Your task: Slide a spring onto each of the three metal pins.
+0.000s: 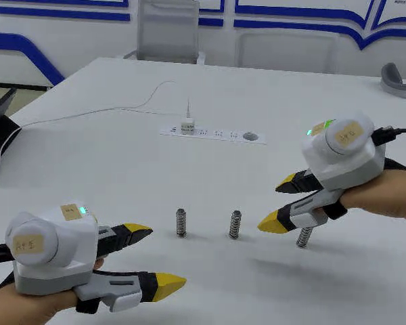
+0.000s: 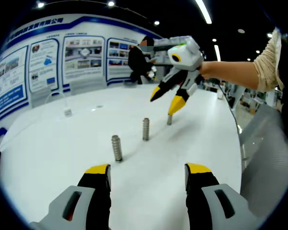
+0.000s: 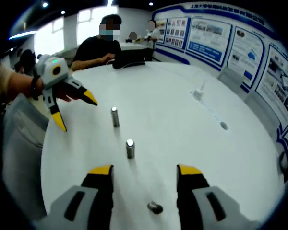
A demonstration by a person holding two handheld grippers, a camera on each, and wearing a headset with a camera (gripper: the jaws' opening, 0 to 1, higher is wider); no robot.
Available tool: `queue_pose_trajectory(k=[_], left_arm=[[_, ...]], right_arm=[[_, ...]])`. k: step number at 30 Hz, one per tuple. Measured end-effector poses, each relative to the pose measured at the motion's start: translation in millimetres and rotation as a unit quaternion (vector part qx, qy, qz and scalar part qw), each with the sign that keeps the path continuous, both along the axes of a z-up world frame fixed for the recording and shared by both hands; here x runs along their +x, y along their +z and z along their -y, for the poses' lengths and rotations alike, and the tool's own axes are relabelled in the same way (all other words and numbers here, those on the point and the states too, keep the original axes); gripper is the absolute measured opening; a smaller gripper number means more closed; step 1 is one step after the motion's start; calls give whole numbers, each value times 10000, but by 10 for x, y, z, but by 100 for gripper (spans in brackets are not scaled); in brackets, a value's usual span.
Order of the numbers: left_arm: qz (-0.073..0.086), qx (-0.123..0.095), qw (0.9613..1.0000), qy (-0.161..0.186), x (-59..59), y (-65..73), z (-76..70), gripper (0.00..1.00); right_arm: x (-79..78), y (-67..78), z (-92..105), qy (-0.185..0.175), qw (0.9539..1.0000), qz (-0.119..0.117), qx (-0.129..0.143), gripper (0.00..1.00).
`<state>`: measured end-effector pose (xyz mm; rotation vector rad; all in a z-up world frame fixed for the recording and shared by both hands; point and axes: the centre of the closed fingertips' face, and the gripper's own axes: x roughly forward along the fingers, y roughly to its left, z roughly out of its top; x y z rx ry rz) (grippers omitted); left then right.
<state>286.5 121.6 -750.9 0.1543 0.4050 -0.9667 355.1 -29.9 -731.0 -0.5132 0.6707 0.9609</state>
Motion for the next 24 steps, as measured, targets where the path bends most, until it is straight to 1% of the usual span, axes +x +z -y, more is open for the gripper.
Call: queue_pose_trajectory(k=[7, 15, 24], left_arm=[[0, 2, 10000, 13, 8, 4, -8, 64], [-15, 4, 10000, 17, 19, 3, -5, 65], [-25, -14, 10000, 46, 29, 8, -20, 66]], right_arm=[[-79, 26, 158, -201, 9996, 74, 175, 59], [-215, 33, 319, -416, 9984, 147, 362, 61], [-393, -23, 438, -616, 9964, 207, 538, 64]])
